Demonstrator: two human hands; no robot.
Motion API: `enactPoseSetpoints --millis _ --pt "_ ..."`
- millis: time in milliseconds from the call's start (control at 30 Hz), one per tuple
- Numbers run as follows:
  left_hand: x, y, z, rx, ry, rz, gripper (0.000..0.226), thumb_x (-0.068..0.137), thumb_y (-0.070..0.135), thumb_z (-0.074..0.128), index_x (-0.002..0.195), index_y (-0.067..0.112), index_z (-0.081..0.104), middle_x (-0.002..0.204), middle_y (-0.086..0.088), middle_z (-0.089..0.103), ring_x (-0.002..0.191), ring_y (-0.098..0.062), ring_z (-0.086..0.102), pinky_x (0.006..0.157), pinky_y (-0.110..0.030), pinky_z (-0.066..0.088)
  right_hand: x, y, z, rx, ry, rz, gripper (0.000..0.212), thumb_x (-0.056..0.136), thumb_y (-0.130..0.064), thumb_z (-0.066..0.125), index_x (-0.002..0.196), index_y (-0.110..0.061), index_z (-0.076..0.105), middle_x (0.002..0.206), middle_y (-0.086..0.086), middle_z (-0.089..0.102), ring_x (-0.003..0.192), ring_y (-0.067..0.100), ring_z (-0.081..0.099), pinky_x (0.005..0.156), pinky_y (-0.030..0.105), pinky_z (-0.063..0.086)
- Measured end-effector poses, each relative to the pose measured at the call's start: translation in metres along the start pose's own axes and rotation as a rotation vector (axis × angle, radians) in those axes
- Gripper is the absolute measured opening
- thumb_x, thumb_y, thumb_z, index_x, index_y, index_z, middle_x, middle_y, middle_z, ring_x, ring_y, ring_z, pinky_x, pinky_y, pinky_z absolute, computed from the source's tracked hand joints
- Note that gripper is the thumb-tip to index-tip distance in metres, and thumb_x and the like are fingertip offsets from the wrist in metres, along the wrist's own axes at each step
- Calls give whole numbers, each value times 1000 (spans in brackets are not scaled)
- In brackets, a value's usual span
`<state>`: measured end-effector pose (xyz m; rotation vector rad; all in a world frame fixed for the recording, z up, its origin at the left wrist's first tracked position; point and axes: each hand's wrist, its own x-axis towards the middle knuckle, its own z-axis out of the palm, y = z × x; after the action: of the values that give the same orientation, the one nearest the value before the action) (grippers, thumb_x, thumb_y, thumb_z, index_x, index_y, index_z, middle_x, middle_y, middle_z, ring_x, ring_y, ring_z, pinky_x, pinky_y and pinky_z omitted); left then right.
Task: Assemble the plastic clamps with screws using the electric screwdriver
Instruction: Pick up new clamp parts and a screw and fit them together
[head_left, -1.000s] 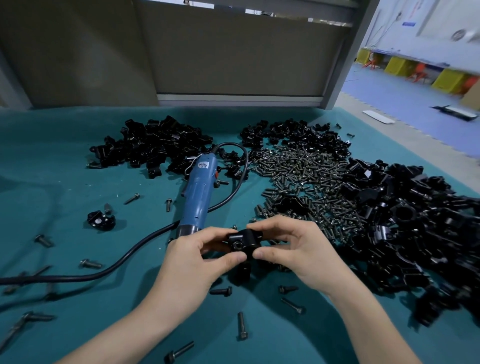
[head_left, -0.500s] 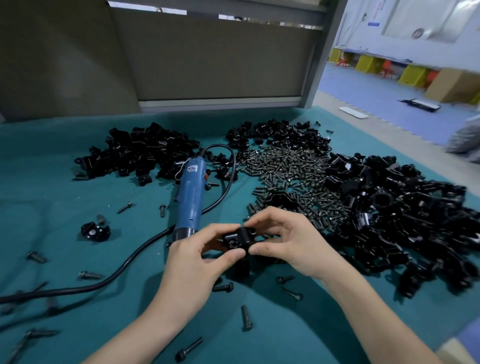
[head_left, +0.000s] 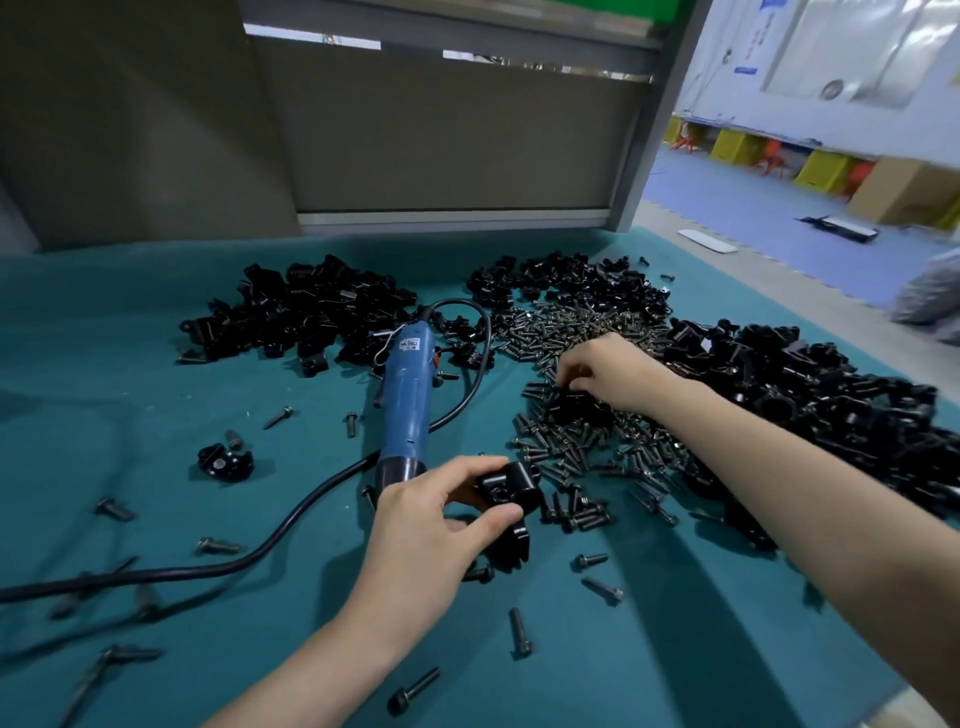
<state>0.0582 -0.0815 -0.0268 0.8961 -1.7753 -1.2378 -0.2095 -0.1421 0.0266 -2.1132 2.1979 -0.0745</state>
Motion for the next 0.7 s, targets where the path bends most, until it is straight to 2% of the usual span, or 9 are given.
enactPoseSetpoints --millis 167,267,333,433,567,700 --pt "1 0 1 -6 -1 3 37 76 19 80 96 48 68 89 20 71 66 -10 71 61 -14 52 12 3 2 -24 -45 -87 16 91 -13 66 105 -15 73 107 -1 71 100 15 64 99 30 46" --pt "1 0 2 -6 -9 11 38 76 21 80 98 49 67 91 21 71 69 -9 71 63 -16 55 15 1 6 42 7 -73 7 91 -16 65 97 -16 69 101 1 70 91 19 65 90 35 51" --pt "0 -1 2 -4 -15 12 39 76 23 80 99 50 66 92 22 71 70 -9 71 65 -19 56 18 2 7 67 48 -38 8 92 -12 63 98 -16 67 101 2 70 87 21 66 85 36 52" --pt "1 -1 2 -10 -14 13 38 76 24 80 100 50 66 92 22 70 67 -11 71 64 -20 57 24 3 11 -12 14 -12 16 90 -6 63 104 -11 68 103 5 69 92 21 64 88 35 51" --pt "1 -2 2 -9 -10 23 36 76 23 80 96 50 68 90 23 70 68 -9 70 65 -18 56 31 -3 12 -73 -13 -26 11 88 -8 67 98 -10 65 96 4 64 90 21 57 79 30 46" --pt "1 -2 2 -3 -7 34 36 76 22 80 93 52 68 91 24 69 70 -7 70 65 -18 55 26 -3 11 -30 -20 -24 8 91 -9 63 98 -12 60 91 1 61 85 20 57 77 30 47"
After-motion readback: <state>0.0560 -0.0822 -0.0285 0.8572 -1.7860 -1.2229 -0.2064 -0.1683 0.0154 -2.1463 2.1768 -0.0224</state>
